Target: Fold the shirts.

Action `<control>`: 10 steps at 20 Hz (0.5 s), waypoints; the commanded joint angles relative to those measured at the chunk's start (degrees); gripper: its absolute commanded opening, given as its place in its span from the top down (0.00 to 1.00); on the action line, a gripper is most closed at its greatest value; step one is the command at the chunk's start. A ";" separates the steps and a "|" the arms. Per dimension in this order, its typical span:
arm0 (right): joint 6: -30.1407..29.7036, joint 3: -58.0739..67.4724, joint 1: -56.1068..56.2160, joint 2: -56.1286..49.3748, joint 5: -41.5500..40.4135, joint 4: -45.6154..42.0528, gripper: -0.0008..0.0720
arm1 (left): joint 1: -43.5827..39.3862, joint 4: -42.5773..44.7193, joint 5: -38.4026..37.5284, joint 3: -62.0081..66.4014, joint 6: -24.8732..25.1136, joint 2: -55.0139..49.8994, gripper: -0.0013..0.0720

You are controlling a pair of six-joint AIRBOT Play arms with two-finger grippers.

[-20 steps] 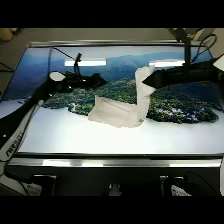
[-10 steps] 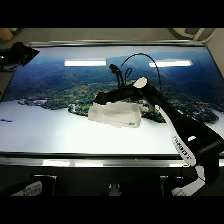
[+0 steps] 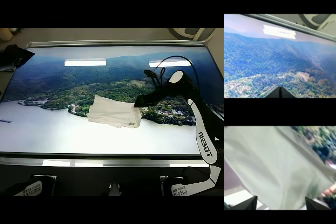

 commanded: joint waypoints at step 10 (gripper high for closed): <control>-7.04 -15.91 -4.68 -4.81 -12.79 25.09 0.95 | -6.23 0.26 -0.13 -2.16 0.00 0.15 0.95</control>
